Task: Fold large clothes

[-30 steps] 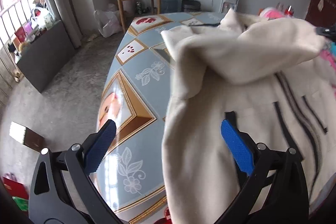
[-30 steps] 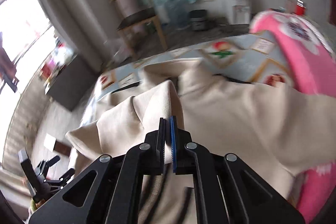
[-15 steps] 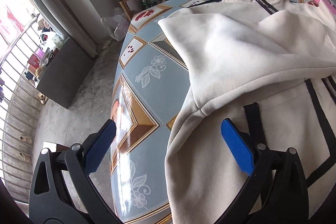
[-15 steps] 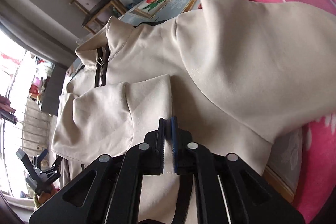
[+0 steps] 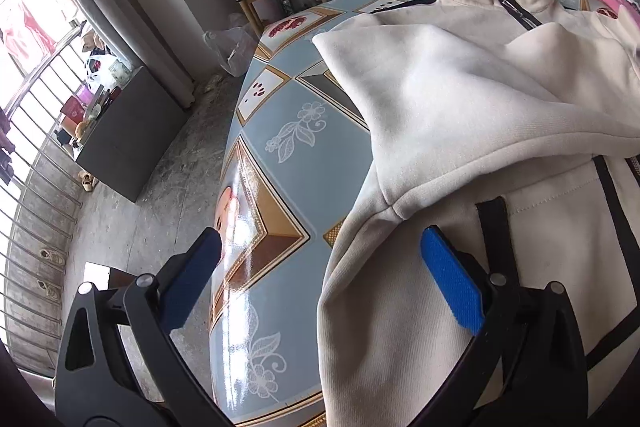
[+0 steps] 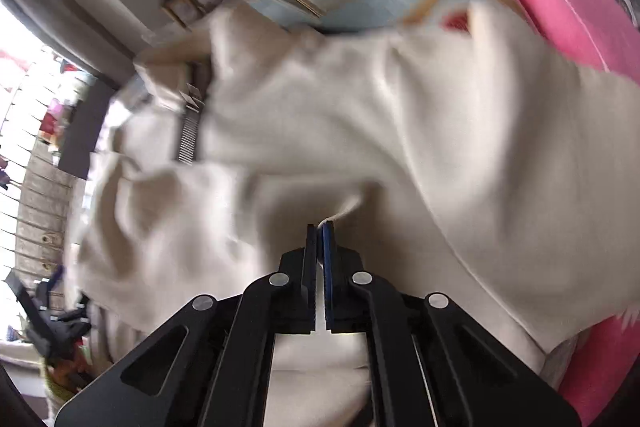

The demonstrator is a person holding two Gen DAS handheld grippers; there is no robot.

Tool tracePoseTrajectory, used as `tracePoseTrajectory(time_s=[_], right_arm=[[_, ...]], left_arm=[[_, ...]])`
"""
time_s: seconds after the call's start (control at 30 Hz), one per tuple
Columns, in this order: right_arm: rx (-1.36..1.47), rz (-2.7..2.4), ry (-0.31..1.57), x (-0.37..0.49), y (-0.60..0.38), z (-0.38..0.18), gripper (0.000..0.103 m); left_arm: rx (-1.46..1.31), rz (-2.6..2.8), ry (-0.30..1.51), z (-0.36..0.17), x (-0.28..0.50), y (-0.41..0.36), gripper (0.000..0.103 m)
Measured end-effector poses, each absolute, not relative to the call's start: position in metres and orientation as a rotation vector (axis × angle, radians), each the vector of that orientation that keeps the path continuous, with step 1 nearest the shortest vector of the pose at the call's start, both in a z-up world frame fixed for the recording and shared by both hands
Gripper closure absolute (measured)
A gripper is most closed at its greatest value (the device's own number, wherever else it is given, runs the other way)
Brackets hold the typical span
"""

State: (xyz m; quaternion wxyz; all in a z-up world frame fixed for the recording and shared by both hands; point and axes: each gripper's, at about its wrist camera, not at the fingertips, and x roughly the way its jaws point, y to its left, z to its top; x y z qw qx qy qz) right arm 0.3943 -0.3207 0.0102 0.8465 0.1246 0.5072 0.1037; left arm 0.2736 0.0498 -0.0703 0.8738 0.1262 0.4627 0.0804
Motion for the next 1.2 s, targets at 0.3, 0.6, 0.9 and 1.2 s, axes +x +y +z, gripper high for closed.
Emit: tracePoseTrajectory(time_s=[0.3, 0.6, 0.9, 1.2], right_arm=[[0.307, 0.18, 0.899, 0.368, -0.353, 0.056, 0.1], [0.463, 0.067, 1.074, 0.366, -0.395, -0.02, 0.099], [0.47, 0.06, 1.026, 0.22, -0.426, 0.011, 0.043], [0.536, -0.009, 1.111, 0.099, -0.416, -0.043, 0.043]], left_arm=[[0.224, 0.186, 0.971, -0.071, 0.266, 0.064, 0.006], [0.094, 0.116, 0.975, -0.052, 0.246, 0.089, 0.007], [-0.169, -0.169, 1.044, -0.027, 0.16, 0.104, 0.007], [-0.176, -0.235, 1.138, -0.051, 0.108, 0.082, 0.031]])
